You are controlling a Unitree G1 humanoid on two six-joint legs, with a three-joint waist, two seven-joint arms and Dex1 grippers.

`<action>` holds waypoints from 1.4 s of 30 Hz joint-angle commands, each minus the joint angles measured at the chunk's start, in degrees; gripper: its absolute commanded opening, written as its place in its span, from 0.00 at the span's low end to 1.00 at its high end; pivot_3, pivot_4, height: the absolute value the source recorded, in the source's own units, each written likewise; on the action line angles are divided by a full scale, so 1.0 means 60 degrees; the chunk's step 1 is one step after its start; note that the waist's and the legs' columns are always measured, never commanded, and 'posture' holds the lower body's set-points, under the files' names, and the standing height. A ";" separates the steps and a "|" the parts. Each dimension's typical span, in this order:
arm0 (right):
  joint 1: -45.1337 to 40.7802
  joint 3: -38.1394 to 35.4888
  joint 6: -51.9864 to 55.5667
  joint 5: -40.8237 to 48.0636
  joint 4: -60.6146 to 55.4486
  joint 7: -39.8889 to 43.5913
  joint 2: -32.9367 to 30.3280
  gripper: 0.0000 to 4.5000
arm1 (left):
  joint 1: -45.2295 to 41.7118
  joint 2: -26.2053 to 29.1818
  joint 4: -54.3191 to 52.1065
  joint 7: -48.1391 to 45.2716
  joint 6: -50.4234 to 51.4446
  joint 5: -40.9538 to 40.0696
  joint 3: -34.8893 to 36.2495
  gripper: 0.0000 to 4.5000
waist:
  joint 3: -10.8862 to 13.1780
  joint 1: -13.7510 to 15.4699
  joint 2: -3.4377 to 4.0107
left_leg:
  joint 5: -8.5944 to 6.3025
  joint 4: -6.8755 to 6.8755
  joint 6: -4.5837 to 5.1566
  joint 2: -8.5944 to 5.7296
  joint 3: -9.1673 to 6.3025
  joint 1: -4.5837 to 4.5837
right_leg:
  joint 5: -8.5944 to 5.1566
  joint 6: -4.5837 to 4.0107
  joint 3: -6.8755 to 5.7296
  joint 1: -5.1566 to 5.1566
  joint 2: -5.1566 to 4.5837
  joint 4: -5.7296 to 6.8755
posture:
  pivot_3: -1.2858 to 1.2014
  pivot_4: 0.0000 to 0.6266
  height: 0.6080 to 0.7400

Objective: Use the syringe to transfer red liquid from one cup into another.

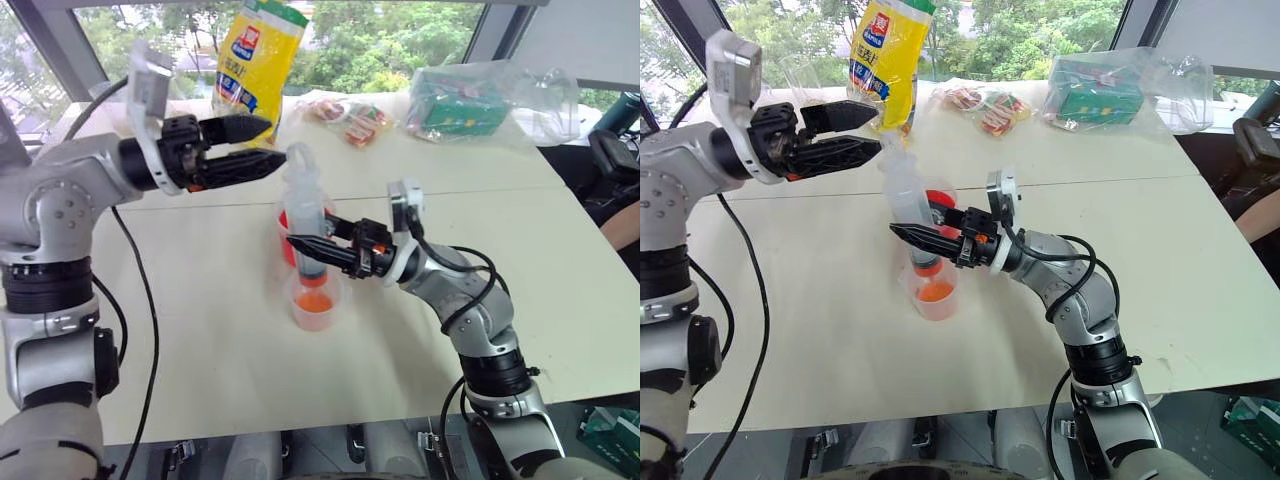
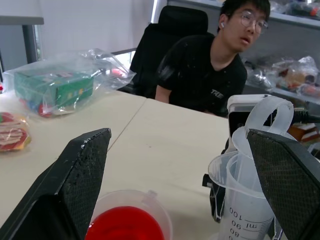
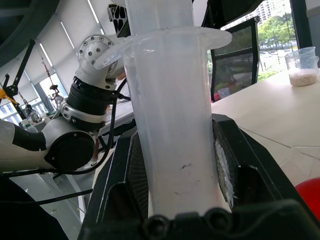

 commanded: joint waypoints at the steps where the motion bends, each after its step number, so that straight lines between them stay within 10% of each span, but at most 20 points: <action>1: -0.0175 -0.0030 -0.0093 -0.0046 -0.0008 -0.0019 0.0006 0.32 | -0.0046 0.0165 -0.0470 -0.0282 -0.0151 -0.0163 0.0030 0.99 | 0.0000 -0.0001 0.0000 | 0.0000 0.0000 0.0000 0.0000 0.0000 0.0000 | 0.0000 0.0000 0.0000 0.0000 0.0000 0.0000 | 0.52 0.24 1.00; 28: -0.0310 -0.0112 0.0030 0.0018 0.0041 -0.0050 -0.0033 0.32 | -0.0110 -0.0969 -0.0367 0.0544 -0.0848 0.0577 -0.0688 0.99 | 0.0000 0.0002 0.0000 | 0.0000 0.0000 0.0000 -0.0002 0.0000 0.0000 | 0.0000 0.0001 0.0001 0.0001 -0.0001 0.0000 | 0.52 0.24 1.00; 39: -0.0312 -0.0147 0.0128 0.0034 -0.0060 -0.0066 -0.0068 0.32 | 0.0082 -0.1135 -0.0784 0.0098 -0.0524 0.0188 -0.0978 0.00 | 0.0000 -0.0003 0.0000 | 0.0000 0.0000 0.0000 -0.0001 -0.0001 0.0000 | 0.0000 0.0000 0.0000 0.0001 0.0000 0.0000 | 0.52 0.24 1.00; 42: -0.0336 -0.0172 0.0193 0.0093 -0.0138 -0.0092 -0.0088 0.32 | 0.0172 -0.1096 -0.0924 0.0014 -0.0407 0.0126 -0.1072 0.00 | 0.0000 0.0001 0.0000 | 0.0000 0.0000 0.0000 -0.0001 -0.0002 0.0001 | 0.0000 0.0000 0.0000 0.0001 0.0001 0.0001 | 0.52 0.24 1.00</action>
